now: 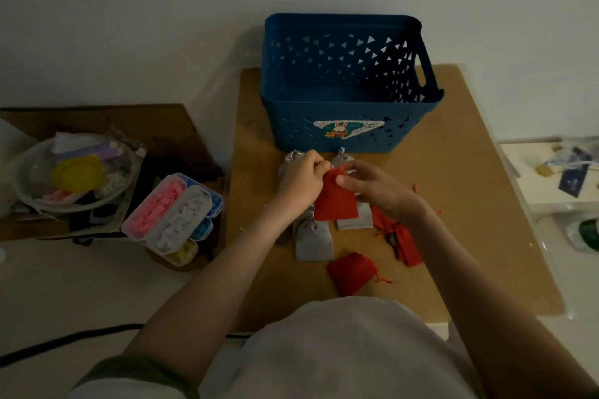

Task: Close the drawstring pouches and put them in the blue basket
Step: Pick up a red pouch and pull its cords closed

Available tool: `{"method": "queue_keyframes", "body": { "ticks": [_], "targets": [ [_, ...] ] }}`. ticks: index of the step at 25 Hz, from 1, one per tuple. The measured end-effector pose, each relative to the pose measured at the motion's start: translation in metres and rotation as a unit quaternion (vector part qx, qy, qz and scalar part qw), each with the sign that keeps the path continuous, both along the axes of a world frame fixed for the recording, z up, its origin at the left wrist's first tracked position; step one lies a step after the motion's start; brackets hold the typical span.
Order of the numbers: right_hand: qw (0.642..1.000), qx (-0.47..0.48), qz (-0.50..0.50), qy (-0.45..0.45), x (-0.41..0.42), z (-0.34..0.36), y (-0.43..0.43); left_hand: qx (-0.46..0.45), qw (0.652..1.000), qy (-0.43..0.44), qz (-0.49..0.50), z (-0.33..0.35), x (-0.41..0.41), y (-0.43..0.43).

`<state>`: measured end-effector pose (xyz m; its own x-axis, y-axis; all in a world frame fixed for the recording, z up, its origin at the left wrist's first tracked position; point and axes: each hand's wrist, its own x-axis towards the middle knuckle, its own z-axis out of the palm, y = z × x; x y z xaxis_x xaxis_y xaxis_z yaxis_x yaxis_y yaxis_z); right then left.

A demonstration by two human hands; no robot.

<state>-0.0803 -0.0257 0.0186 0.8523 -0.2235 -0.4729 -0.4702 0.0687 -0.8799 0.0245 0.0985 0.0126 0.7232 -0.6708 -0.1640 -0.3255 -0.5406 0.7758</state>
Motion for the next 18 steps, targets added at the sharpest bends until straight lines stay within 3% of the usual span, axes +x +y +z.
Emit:
{"method": "queue_keyframes", "body": {
  "ticks": [5,8,15,18],
  "targets": [
    [0.992,-0.105,-0.027,0.066,-0.021,-0.042,-0.009,0.061,0.992,0.104,-0.037,-0.031,-0.022,-0.007],
    [0.981,-0.130,-0.117,0.085,-0.025,-0.071,-0.002,0.056,0.974,0.214,-0.054,-0.053,-0.032,-0.009],
    [0.964,-0.190,-0.113,0.146,-0.038,-0.101,0.004,0.144,0.977,0.131,-0.086,-0.075,-0.043,-0.007],
    [0.955,-0.237,-0.074,0.164,-0.051,-0.104,0.005,0.135,0.982,0.109,-0.081,-0.083,-0.046,-0.003]
  ]
}}
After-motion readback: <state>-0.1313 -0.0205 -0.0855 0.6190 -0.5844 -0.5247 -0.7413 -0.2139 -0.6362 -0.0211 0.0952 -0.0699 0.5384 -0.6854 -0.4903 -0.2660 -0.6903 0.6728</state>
